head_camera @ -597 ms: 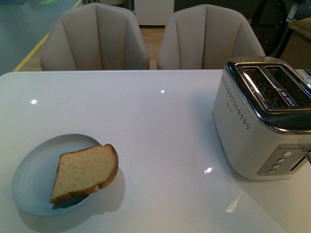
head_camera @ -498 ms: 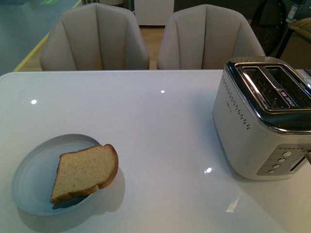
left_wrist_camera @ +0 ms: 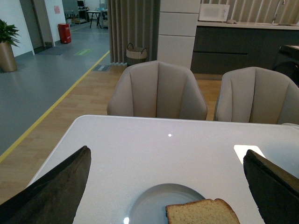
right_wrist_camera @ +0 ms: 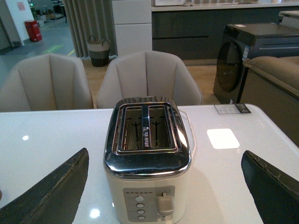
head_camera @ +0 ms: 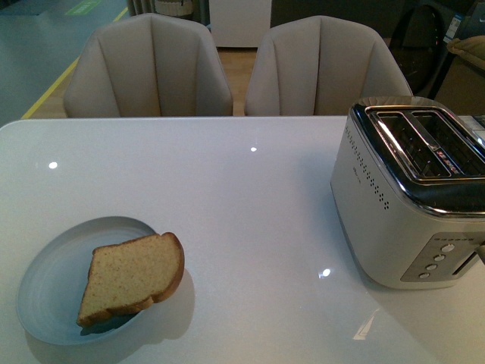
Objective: Left arm holds plate, right arm toasts bread
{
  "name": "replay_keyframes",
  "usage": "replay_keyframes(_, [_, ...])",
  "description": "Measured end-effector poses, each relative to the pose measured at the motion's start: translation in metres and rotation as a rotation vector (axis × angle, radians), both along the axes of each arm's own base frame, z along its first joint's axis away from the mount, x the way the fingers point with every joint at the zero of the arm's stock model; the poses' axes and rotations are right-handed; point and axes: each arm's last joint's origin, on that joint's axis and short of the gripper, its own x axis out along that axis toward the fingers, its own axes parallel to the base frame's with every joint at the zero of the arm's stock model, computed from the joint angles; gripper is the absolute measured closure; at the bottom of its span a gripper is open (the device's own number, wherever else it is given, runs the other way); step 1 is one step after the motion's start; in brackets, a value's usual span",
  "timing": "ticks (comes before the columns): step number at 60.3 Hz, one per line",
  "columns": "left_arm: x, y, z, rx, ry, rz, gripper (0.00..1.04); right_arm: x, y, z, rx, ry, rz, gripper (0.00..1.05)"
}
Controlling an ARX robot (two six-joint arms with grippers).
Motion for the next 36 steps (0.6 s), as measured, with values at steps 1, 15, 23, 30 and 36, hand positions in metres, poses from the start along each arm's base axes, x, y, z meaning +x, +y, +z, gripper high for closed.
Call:
replay_keyframes(1, [0.000, 0.000, 0.000, -0.001, 0.009, -0.010, 0.07, 0.000, 0.000, 0.000, 0.000, 0.000, 0.000, 0.09])
replay_keyframes(15, [0.018, 0.005, -0.005, -0.194, 0.480, -0.198, 0.07, 0.000, 0.000, 0.000, 0.000, 0.000, 0.000, 0.09])
replay_keyframes(23, [0.046, 0.011, 0.001, -0.212, 0.463, -0.195, 0.07, 0.000, 0.000, 0.000, 0.000, 0.000, 0.000, 0.09])
replay_keyframes(30, [0.080, 0.018, -0.001, -0.222, 0.474, -0.205, 0.07, 0.000, 0.000, 0.000, 0.000, 0.000, 0.000, 0.09])
replay_keyframes(36, [0.117, 0.031, -0.013, -0.245, 0.516, -0.177, 0.07, 0.000, 0.000, 0.000, 0.000, 0.000, 0.000, 0.09])
